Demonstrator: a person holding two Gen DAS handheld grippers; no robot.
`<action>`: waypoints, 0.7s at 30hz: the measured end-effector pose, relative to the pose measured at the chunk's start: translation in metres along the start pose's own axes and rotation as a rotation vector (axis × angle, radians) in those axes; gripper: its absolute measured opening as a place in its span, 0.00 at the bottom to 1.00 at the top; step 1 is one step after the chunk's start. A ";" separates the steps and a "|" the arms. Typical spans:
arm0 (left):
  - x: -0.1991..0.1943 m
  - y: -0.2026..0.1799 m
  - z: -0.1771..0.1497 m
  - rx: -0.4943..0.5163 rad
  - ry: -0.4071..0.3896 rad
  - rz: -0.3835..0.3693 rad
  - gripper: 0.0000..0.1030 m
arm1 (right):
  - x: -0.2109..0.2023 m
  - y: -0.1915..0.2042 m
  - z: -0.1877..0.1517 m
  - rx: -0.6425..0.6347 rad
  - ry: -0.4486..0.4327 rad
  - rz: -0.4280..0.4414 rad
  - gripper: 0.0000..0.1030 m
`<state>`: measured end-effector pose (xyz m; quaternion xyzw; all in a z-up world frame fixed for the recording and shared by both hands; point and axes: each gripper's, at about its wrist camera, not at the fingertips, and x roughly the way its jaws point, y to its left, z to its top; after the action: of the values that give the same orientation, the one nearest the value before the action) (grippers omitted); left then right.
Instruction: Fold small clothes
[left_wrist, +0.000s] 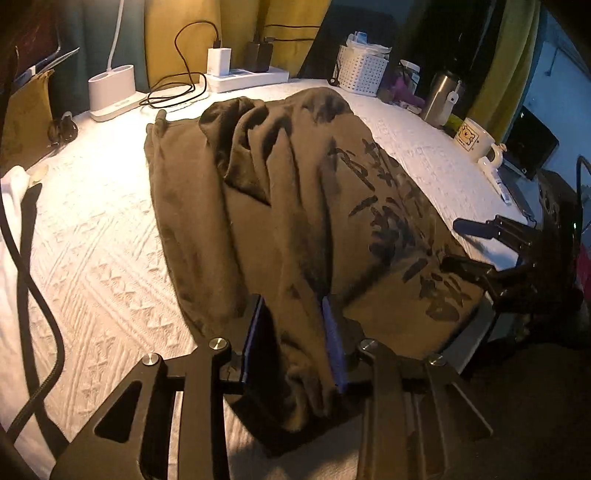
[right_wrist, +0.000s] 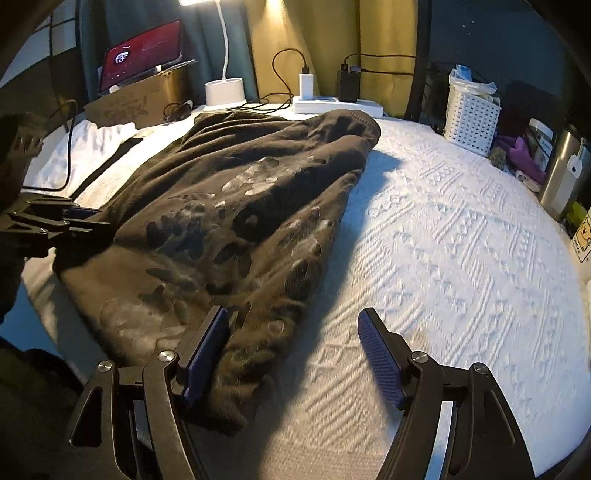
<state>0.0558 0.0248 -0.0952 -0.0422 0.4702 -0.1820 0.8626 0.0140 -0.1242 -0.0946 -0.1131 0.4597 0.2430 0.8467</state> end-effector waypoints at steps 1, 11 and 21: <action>-0.002 0.001 0.000 -0.004 0.004 0.000 0.30 | 0.000 -0.002 0.001 0.004 0.008 0.010 0.72; -0.020 0.008 0.032 -0.080 -0.058 0.036 0.30 | 0.005 -0.025 0.022 0.094 0.020 0.046 0.72; 0.002 0.021 0.071 -0.102 -0.052 0.067 0.31 | 0.016 -0.054 0.062 0.120 -0.030 0.036 0.72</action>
<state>0.1211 0.0364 -0.0632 -0.0753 0.4574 -0.1277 0.8768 0.0938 -0.1394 -0.0760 -0.0503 0.4628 0.2320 0.8541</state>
